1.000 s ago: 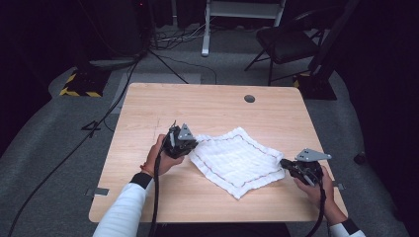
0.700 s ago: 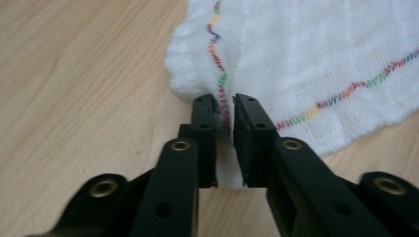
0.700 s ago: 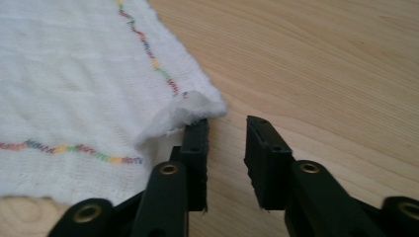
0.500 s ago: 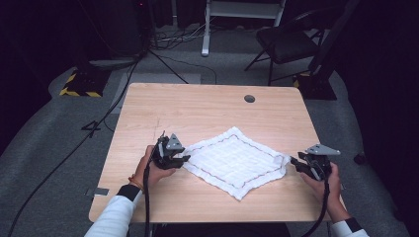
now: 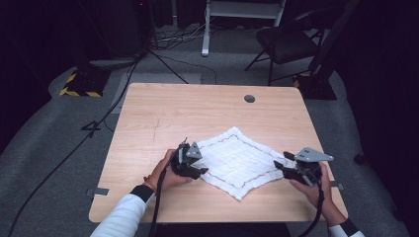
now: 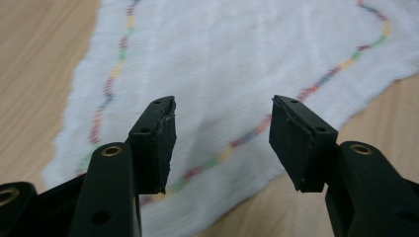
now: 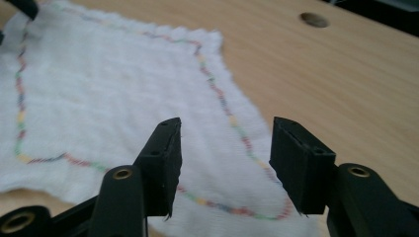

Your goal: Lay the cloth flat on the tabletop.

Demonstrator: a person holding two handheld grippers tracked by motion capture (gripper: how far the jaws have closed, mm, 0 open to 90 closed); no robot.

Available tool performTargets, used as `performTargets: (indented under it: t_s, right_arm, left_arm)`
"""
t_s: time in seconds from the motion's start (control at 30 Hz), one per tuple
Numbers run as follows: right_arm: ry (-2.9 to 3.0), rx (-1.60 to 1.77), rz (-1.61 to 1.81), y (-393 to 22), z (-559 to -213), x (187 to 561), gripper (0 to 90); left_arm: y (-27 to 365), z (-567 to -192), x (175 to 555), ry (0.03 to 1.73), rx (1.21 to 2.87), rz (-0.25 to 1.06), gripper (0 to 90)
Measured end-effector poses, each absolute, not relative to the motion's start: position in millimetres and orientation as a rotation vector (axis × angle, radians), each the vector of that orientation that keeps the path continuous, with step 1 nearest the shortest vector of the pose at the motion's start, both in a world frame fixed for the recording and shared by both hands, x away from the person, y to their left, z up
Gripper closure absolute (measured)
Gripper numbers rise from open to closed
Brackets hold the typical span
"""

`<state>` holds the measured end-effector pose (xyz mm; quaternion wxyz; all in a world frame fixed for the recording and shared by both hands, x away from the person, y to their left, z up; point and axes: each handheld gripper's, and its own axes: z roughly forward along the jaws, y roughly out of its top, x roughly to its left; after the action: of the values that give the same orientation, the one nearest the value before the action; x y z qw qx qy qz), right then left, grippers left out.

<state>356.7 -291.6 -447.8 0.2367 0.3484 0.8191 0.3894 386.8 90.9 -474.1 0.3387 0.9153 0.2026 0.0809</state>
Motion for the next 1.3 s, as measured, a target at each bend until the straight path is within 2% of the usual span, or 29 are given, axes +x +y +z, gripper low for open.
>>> performTargets:
  t_s: [0.2,0.3,0.37,0.43,0.67,0.97,1.03,1.13,1.3]
  right_arm:
    - [2.343,0.940,0.950,-280,-468,362,46.3]
    - [2.344,1.023,0.908,-288,-477,370,46.3]
    - [2.324,1.060,0.897,-293,-479,373,45.9]
    - [2.296,1.102,0.877,-298,-482,379,46.7]
    - [2.269,1.183,0.822,-306,-489,394,47.3]
    - [2.234,1.120,0.775,-300,-490,442,44.9]
    - [2.230,1.103,0.770,-296,-490,452,44.4]
    - [2.227,1.108,0.757,-292,-489,464,43.8]
    - [2.184,1.129,0.802,-297,-478,463,45.1]
  left_arm:
    - [65,-481,371,0.431,2.403,0.168,42.3]
    - [46,-489,363,0.376,2.443,0.133,42.2]
    - [37,-491,361,0.370,2.434,0.140,39.1]
    - [32,-491,360,0.372,2.420,0.106,38.9]
    - [18,-492,351,0.336,2.422,0.106,37.2]
    - [-14,-492,341,0.260,2.427,0.074,35.1]
    - [-17,-492,341,0.256,2.429,0.079,34.3]
    - [-19,-474,349,0.239,2.390,0.156,31.7]
    - [5,-447,394,0.384,2.278,0.270,27.1]
